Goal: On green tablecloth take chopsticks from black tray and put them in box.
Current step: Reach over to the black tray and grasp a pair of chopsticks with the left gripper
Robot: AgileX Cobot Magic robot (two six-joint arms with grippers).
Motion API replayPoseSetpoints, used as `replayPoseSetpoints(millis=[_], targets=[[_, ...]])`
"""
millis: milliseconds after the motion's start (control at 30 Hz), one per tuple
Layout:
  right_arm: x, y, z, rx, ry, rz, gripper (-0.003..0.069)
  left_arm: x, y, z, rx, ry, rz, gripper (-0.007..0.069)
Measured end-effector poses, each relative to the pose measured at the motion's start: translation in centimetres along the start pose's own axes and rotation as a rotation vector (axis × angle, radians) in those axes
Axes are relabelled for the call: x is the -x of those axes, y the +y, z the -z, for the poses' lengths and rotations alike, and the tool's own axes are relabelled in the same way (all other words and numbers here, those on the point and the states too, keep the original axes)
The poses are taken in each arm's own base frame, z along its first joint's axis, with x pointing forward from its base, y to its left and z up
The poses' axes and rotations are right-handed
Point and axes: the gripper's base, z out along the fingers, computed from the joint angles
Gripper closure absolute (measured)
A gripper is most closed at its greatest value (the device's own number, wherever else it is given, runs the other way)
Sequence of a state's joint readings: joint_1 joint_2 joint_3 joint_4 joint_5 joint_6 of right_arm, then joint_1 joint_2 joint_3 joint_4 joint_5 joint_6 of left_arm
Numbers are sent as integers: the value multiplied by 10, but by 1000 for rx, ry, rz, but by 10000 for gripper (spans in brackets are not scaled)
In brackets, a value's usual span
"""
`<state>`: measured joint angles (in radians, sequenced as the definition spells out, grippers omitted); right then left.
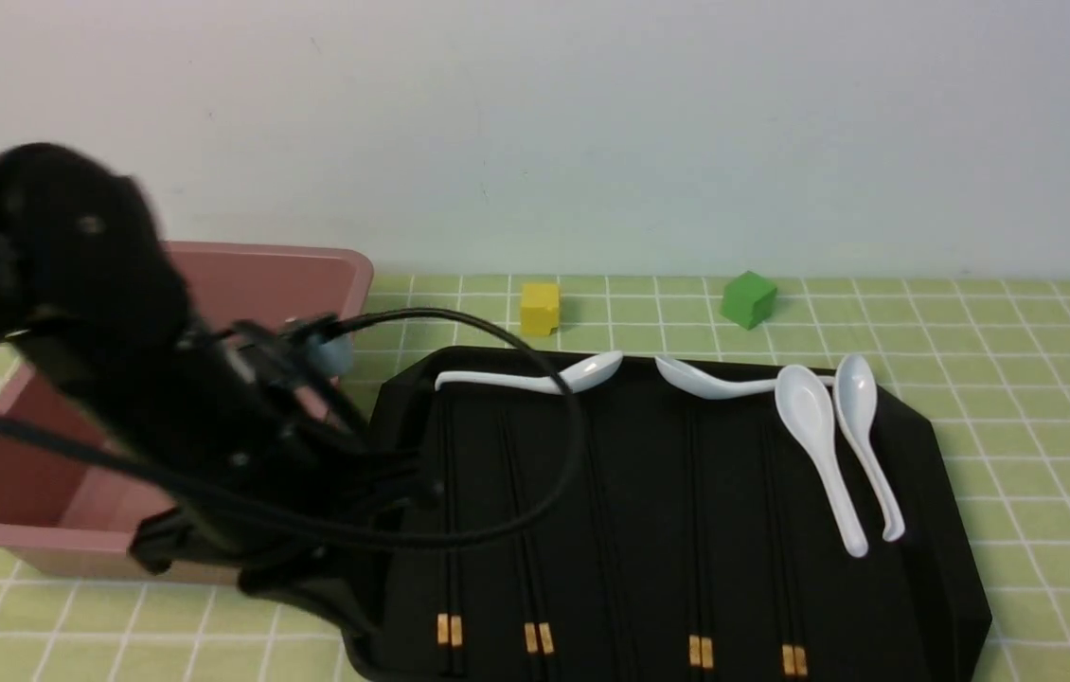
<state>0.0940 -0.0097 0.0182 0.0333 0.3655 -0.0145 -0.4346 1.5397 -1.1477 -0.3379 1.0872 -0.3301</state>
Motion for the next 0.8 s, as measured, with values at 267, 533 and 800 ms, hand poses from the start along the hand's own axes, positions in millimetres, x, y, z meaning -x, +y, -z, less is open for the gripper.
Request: replayPoseSetpoints(millis=[267, 533, 800], targets=[[0, 0, 0, 0, 0, 0, 419, 41, -37, -60, 302, -61, 10, 560], [0, 0, 0, 0, 0, 0, 419, 66, -30, -94, 363, -76, 21, 344], [0, 0, 0, 0, 0, 0, 419, 77, -34, -104, 291, -149, 19, 281]])
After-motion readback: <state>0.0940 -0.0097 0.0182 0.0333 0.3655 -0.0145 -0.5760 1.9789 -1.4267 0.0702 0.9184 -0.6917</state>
